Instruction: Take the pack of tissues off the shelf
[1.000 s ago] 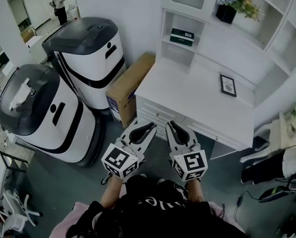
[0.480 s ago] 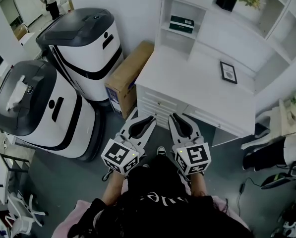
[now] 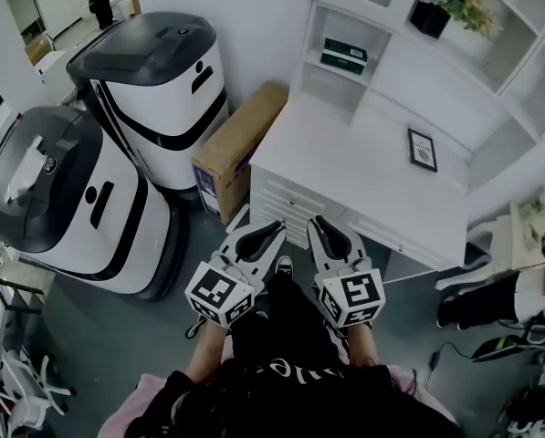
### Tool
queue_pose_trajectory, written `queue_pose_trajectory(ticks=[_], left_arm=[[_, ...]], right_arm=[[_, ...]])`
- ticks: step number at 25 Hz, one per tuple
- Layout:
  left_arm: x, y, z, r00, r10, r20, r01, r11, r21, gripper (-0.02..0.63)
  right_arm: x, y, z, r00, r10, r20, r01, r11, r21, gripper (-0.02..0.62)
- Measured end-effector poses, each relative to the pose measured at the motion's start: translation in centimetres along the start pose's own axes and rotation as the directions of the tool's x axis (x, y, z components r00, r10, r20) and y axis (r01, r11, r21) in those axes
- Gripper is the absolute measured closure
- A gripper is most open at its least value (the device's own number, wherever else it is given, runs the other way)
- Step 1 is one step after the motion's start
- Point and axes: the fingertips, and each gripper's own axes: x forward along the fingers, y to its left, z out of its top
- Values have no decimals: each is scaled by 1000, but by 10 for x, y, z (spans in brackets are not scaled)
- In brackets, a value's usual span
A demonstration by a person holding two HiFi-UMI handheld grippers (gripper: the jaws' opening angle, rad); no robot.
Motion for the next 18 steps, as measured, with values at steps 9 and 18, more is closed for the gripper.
queue_pose_trajectory(ticks=[9,18], left_arm=[[62,51,-5,1000,12,-6,-12,1000,-2,560],[187,101,6,1000,-5,-4,5,1000,31,558]], right_arm=[[65,-52,-2,999,35,0,-35,999,22,523],[134,-163,19,999,32,23,-32,999,16,523]])
